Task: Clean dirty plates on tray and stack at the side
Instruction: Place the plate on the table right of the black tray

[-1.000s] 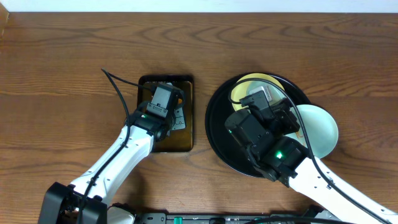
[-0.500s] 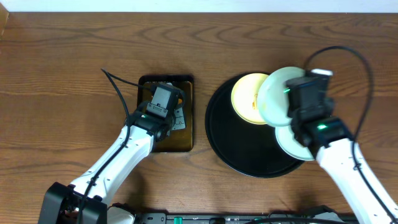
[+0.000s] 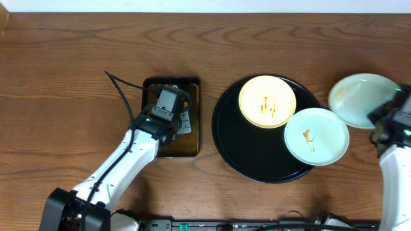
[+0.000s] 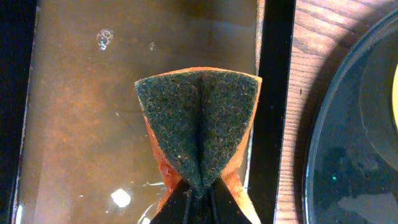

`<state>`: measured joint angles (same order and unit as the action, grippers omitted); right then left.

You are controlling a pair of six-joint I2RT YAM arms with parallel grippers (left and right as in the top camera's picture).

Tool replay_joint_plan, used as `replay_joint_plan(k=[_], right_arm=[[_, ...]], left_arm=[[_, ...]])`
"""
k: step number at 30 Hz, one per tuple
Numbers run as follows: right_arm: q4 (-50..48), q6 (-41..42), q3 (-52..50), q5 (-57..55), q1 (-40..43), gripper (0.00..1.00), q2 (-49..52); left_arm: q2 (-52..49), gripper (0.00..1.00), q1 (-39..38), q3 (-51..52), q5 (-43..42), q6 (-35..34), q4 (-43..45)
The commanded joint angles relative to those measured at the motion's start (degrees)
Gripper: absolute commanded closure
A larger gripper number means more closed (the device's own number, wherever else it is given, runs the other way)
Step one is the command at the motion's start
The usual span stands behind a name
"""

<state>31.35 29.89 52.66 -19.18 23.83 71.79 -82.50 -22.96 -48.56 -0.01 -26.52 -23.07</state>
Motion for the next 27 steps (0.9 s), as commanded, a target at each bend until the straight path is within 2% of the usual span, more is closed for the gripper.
replay_joint_plan(k=[1, 8, 18, 20, 22, 23, 27], right_arm=[[0.1, 5.0, 1.3, 2.1, 4.8, 0.99, 1.9], [-0.6, 6.5, 1.3, 1.7, 10.3, 0.99, 8.2], [-1.9, 4.9, 1.3, 4.0, 11.3, 0.99, 15.5], [-2.0, 2.8, 1.3, 8.0, 11.3, 0.93, 16.0], [-1.9, -0.3, 1.3, 13.1, 11.3, 0.82, 15.9], [0.5, -4.2, 1.3, 18.8, 11.2, 0.71, 15.6], [6.3, -8.6, 1.3, 29.4, 11.0, 0.7, 14.7]], left_arm=[[0.9, 0.92, 0.2, 0.0, 0.7, 1.0, -0.5], [0.9, 0.92, 0.2, 0.0, 0.7, 1.0, -1.3], [0.9, 0.92, 0.2, 0.0, 0.7, 1.0, -1.7], [0.9, 0.92, 0.2, 0.0, 0.7, 1.0, -1.7], [0.9, 0.92, 0.2, 0.0, 0.7, 1.0, -1.7], [0.9, 0.92, 0.2, 0.0, 0.7, 1.0, -1.8], [0.9, 0.92, 0.2, 0.0, 0.7, 1.0, -1.7]])
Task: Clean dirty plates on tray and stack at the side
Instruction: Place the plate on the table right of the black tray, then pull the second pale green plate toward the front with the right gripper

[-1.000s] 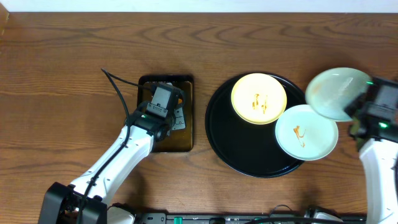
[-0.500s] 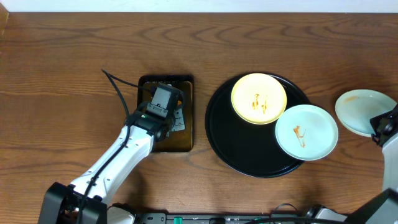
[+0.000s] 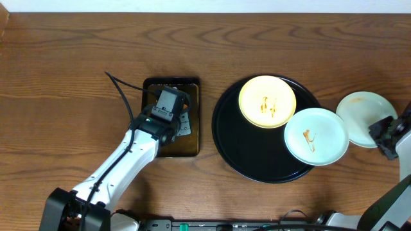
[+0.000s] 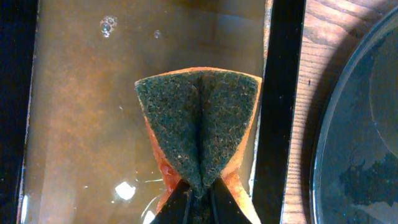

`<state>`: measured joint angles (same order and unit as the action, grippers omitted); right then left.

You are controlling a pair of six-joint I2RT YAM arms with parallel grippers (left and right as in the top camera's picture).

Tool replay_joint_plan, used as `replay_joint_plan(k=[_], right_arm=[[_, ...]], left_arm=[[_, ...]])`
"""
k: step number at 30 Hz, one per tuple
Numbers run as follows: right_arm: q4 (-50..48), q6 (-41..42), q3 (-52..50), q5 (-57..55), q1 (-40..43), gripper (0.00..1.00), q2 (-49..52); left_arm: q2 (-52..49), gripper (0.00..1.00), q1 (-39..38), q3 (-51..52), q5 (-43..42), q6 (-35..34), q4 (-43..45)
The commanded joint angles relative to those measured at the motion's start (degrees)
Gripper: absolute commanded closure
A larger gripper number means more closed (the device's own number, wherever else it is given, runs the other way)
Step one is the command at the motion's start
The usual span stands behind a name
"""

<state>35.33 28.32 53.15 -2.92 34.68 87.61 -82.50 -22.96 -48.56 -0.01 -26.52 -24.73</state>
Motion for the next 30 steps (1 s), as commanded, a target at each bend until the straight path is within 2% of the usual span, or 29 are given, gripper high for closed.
replay_joint_plan(k=[1, 4, 8, 12, 16, 18, 21, 25, 30], right_arm=[[3.5, -8.9, 0.8, 15.9, 0.1, 0.7, -1.4], [8.3, -14.2, 0.8, 21.1, 0.1, 0.68, -2.4], [14.5, -18.4, 0.7, 21.2, 0.1, 0.67, -2.6], [16.0, -19.5, 0.5, 21.0, 0.1, 0.6, -2.6], [15.3, -19.4, -1.0, 18.0, 0.1, 0.6, -2.6], [13.1, -19.4, -2.6, 17.9, 0.1, 0.62, -2.6], [7.0, -19.6, -7.0, 20.0, 0.1, 0.73, -2.5], [1.0, -20.3, -11.5, 25.6, 0.1, 0.75, -2.5], [-2.0, -21.6, -13.2, 31.8, 0.1, 0.87, -2.5]], left_arm=[[0.9, 0.92, 0.2, 0.0, 0.7, 1.0, -0.1], [0.9, 0.92, 0.2, 0.0, 0.7, 1.0, -0.1], [0.9, 0.92, 0.2, 0.0, 0.7, 1.0, -0.1], [0.9, 0.92, 0.2, 0.0, 0.7, 1.0, -0.2], [0.9, 0.92, 0.2, 0.0, 0.7, 1.0, -0.6], [0.9, 0.92, 0.2, 0.0, 0.7, 1.0, -0.8], [0.9, 0.92, 0.2, 0.0, 0.7, 1.0, -0.9], [0.9, 0.92, 0.2, 0.0, 0.7, 1.0, -0.9], [0.9, 0.92, 0.2, 0.0, 0.7, 1.0, -0.9]])
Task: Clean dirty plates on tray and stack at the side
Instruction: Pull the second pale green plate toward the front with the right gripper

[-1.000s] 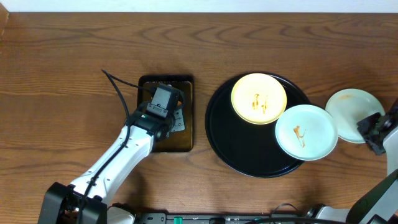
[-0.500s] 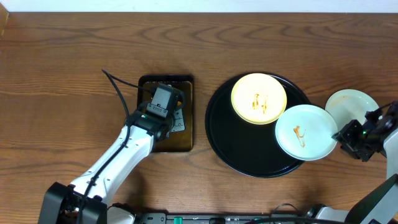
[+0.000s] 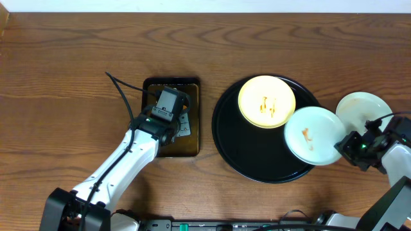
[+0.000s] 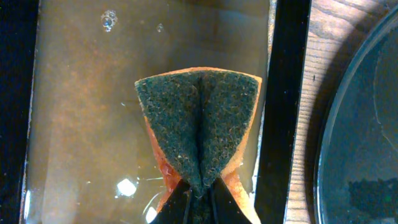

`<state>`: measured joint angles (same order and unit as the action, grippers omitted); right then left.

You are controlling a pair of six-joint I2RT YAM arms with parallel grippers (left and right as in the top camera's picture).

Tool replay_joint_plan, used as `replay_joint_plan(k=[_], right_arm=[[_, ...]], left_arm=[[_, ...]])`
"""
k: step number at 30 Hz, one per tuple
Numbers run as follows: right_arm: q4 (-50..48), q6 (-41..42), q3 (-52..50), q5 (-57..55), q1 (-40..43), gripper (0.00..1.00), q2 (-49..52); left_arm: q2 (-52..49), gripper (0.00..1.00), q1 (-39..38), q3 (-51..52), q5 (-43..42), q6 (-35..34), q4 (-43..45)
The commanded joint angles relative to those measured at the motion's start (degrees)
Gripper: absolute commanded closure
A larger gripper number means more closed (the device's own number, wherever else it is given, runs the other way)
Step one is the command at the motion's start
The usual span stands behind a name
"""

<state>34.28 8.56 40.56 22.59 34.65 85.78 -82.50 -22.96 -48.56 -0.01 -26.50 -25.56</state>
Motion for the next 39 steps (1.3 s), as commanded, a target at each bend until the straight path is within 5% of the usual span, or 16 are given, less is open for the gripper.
replay_joint_plan(k=[1, 5, 17, 25, 39], right_arm=[[-1.1, -1.8, -0.6, 7.0, 0.1, 0.89, -0.7], [-1.4, -2.3, -0.5, 9.1, 0.1, 0.99, -0.8], [0.5, -3.5, -0.4, 12.8, -1.9, 0.99, -9.0], [5.7, -1.0, -0.5, 4.8, -15.2, 0.99, -14.6], [8.7, 14.0, -3.2, -10.1, -38.3, 0.99, -14.4]], left_arm=[[0.9, 0.92, 0.2, 0.0, 0.7, 1.0, -0.1], [0.9, 0.92, 0.2, 0.0, 0.7, 1.0, -0.1], [0.9, 0.92, 0.2, 0.0, 0.7, 1.0, 0.2], [0.9, 0.92, -1.2, 0.0, 0.5, 1.5, 2.1], [0.9, 0.92, -15.8, 0.0, -7.1, -0.1, 9.5]])
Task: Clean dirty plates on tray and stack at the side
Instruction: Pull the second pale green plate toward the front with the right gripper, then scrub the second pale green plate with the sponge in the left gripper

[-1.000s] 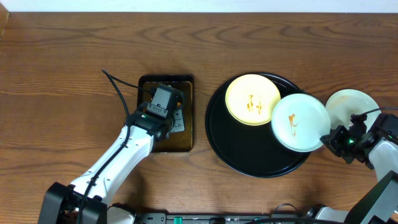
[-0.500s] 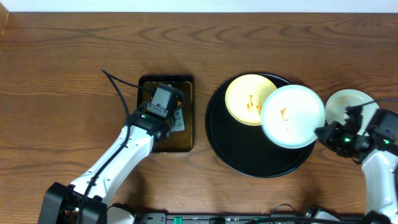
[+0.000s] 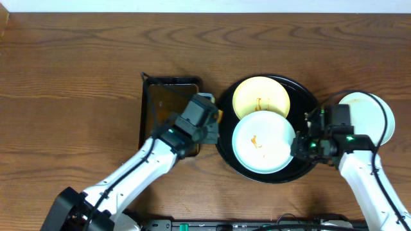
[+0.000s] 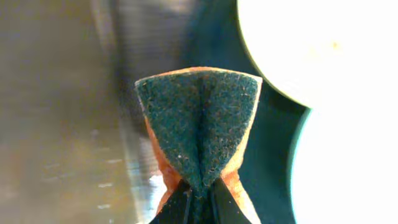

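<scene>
A black round tray carries a yellow plate with an orange smear and, in front of it, a pale green plate with a small stain. My right gripper sits at that plate's right rim and looks shut on it. Another pale plate lies on the table right of the tray. My left gripper is shut on a folded orange sponge with a dark scrub face, over the tray's left edge. In the left wrist view the yellow plate and the pale green plate lie just to its right.
A black rectangular basin of brownish water stands directly left of the round tray, under my left arm. Bare wooden table spreads to the left and along the back.
My left gripper has left the water basin with the sponge and is now at the round tray's left edge. The pale green plate and my right gripper are further left, with the plate fully on the tray.
My left gripper held the folded sponge in the basin through all earlier moments. My right gripper first held a pale plate at the far right, then that plate lay beside the tray. The gripper reached the stained plate's rim, and now that plate sits mid-tray.
</scene>
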`<state>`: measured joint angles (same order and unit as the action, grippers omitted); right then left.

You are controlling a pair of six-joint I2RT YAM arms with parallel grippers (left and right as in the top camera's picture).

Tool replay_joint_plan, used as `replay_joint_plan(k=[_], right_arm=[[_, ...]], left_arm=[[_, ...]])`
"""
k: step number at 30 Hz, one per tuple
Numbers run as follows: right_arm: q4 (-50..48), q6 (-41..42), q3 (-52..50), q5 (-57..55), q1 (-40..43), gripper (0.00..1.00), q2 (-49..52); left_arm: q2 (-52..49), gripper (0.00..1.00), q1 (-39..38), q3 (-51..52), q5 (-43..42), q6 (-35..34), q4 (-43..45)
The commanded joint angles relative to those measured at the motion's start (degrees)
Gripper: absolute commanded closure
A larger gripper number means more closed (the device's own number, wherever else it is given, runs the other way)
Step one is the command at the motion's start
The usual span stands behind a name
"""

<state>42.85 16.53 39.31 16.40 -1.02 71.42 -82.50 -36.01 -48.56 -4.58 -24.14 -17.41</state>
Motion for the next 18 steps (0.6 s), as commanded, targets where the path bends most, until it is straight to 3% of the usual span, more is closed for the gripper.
replay_joint_plan(k=[1, 18], right_arm=[[0.1, 6.7, -2.5, -4.0, -3.2, 0.99, 0.2], [-0.9, 11.3, -5.4, -4.0, -6.2, 0.99, 1.9]], left_arm=[[0.9, 0.92, -3.9, 0.0, -2.6, -3.4, 2.1], [-5.6, 0.92, -21.2, 0.0, -3.8, -14.9, 15.2]])
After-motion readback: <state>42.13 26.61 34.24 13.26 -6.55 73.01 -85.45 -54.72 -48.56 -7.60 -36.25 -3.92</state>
